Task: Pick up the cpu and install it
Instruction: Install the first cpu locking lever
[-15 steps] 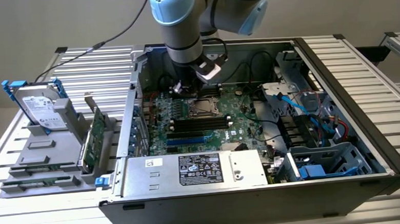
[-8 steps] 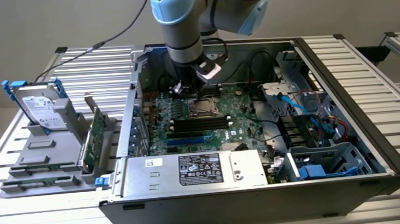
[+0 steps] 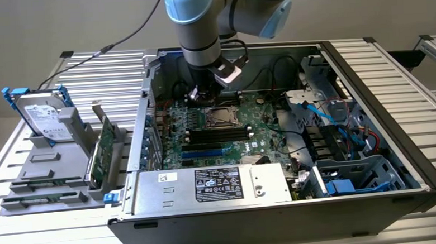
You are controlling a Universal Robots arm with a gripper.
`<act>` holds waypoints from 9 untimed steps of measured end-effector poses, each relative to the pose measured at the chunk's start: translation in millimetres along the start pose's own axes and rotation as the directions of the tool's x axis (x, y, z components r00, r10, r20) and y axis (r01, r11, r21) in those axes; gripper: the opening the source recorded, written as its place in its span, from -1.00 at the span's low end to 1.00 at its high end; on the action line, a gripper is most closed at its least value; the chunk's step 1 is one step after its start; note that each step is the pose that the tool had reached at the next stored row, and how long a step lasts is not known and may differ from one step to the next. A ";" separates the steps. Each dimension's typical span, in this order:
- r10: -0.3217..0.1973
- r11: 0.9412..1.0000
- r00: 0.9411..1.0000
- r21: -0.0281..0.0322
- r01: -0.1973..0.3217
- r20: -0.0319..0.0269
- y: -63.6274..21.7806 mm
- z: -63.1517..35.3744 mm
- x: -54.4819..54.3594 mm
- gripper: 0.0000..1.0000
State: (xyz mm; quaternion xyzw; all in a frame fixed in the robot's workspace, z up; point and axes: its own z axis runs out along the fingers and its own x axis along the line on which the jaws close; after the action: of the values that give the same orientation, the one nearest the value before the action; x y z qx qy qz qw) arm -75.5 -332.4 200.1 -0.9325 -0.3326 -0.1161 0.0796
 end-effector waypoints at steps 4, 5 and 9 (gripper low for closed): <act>-0.015 1.000 1.000 0.003 0.015 0.001 -0.6 0.0 0.4 -0.79; -0.019 1.000 1.000 0.003 0.019 0.003 -0.6 0.0 0.4 -0.79; -0.036 0.999 0.999 0.001 0.036 0.010 -0.6 0.4 0.4 -0.79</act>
State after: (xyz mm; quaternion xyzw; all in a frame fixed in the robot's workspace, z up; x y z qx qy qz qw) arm -75.4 -331.6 199.9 -0.9269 -0.3499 -0.1126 0.0760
